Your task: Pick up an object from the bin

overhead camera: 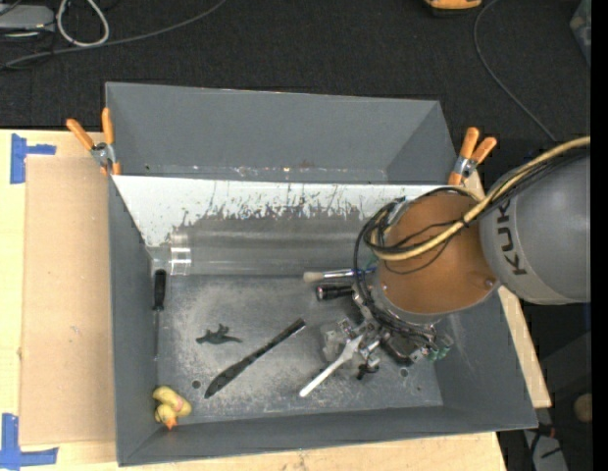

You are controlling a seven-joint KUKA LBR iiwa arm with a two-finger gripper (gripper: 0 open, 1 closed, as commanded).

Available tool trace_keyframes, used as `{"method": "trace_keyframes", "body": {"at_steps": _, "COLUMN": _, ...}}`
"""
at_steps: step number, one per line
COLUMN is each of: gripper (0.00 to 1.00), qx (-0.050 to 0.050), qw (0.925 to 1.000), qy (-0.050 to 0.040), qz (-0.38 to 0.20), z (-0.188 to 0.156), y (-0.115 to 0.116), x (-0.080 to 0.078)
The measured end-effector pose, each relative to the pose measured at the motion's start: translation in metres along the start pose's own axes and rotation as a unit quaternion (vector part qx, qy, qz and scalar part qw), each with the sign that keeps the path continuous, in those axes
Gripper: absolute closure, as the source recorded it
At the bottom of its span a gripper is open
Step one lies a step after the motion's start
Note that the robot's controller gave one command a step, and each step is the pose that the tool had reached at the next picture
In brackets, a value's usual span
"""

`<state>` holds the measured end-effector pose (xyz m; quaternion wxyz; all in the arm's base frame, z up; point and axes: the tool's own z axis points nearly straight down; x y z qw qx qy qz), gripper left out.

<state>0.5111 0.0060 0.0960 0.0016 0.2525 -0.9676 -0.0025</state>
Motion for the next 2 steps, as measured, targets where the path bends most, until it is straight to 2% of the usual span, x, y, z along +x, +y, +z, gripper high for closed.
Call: {"method": "trace_keyframes", "body": {"at_steps": 2, "gripper": 1.00, "qx": 0.000, "qw": 1.0000, "qy": -0.0016, "qz": 0.003, "z": -0.037, "y": 0.001, "x": -0.001}}
